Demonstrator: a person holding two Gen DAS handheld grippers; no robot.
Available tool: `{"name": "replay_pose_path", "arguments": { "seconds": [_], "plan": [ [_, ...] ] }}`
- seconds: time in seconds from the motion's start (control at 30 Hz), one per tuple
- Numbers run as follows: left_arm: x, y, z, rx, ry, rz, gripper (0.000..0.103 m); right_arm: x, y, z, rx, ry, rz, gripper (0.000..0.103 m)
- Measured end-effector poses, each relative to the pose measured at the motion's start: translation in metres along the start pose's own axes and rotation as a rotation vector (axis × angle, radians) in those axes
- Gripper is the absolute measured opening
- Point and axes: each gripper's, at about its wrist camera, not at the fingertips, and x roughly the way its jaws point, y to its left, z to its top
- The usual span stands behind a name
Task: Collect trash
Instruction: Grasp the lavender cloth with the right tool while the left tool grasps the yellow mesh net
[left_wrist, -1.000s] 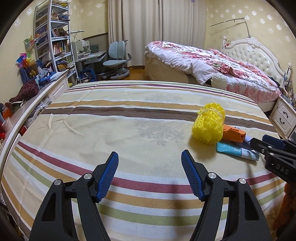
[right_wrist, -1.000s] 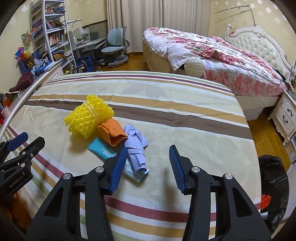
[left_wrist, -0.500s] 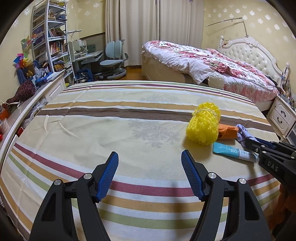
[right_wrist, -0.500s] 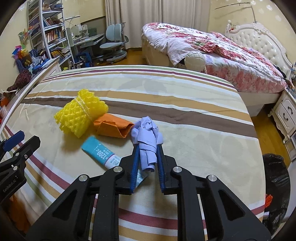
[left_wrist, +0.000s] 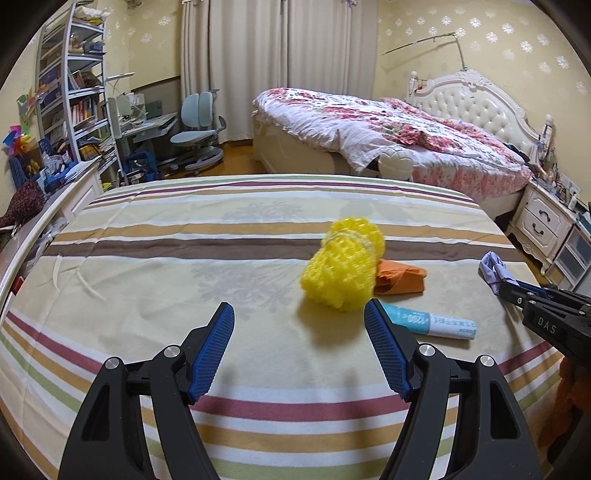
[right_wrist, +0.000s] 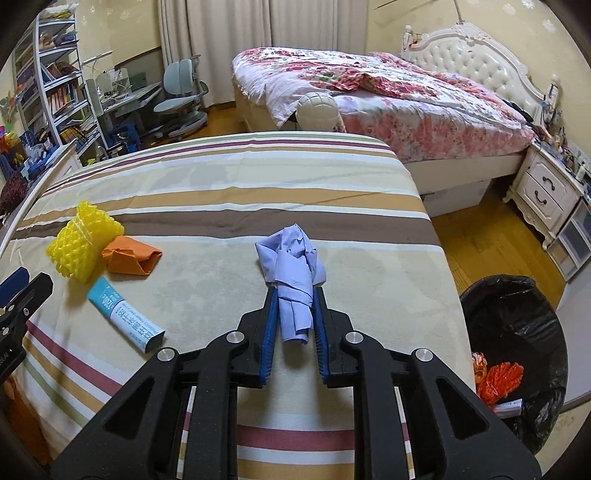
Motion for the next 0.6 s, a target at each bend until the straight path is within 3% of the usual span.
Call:
{"name": "replay_pose_path", "arguments": {
  "seconds": [0.47,0.6],
  "plan": [
    [0.026,-0.014,0.018,0.025,0.031,-0.006,0.070,0.006,-0.006,0.004,0.001,0.007,0.012,0.018],
    [0.033,-0.011,0.019,0.028,0.058,-0.025,0.052,0.007,-0.005,0.005,0.001,0.010,0.016,0.019]
  ]
}}
